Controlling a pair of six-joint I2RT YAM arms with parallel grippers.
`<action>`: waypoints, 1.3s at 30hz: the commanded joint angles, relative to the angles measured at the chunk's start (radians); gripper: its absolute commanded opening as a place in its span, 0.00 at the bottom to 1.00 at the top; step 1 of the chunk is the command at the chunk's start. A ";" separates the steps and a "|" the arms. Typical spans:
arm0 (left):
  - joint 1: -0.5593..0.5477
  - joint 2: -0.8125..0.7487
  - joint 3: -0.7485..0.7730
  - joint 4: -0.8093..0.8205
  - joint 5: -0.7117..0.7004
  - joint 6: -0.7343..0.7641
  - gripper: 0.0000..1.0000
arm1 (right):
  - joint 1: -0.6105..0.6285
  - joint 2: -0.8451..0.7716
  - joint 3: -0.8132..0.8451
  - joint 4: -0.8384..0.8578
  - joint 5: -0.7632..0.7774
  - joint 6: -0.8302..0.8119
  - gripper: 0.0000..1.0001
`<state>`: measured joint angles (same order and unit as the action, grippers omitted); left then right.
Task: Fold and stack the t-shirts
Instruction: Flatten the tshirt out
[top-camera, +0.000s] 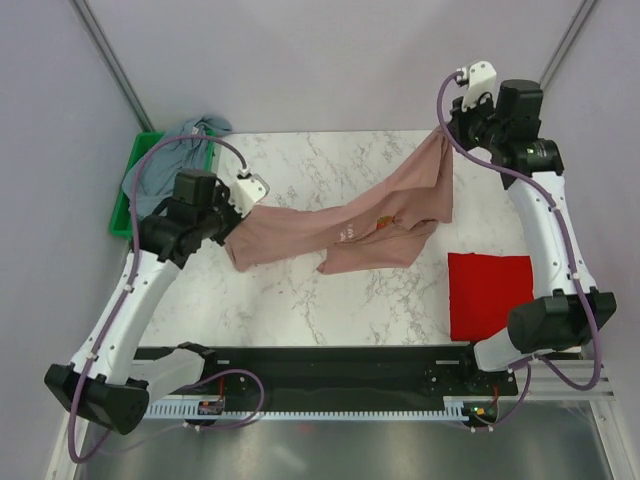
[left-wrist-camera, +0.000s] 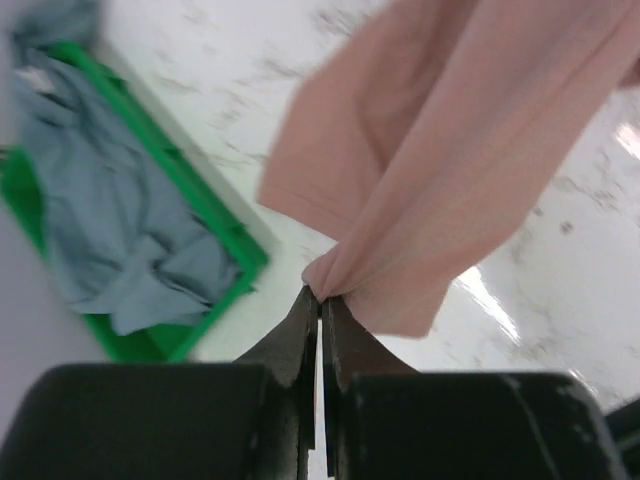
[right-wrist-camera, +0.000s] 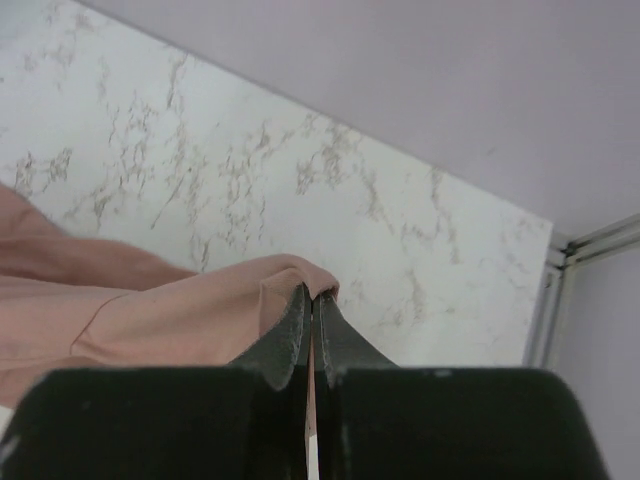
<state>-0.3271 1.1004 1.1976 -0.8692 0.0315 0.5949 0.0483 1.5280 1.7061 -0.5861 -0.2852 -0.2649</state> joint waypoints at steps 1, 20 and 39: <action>0.010 -0.042 0.175 0.052 -0.113 0.078 0.02 | -0.002 -0.083 0.108 -0.017 0.069 0.004 0.00; 0.011 -0.045 0.763 0.090 -0.222 0.174 0.07 | -0.002 -0.238 0.536 -0.020 0.259 -0.011 0.00; 0.013 -0.186 0.847 0.127 -0.085 0.218 0.09 | -0.002 -0.454 0.653 0.002 0.279 -0.088 0.00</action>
<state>-0.3206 0.8970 2.0396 -0.7822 -0.0574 0.7696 0.0486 1.0546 2.3505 -0.6220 -0.0650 -0.3115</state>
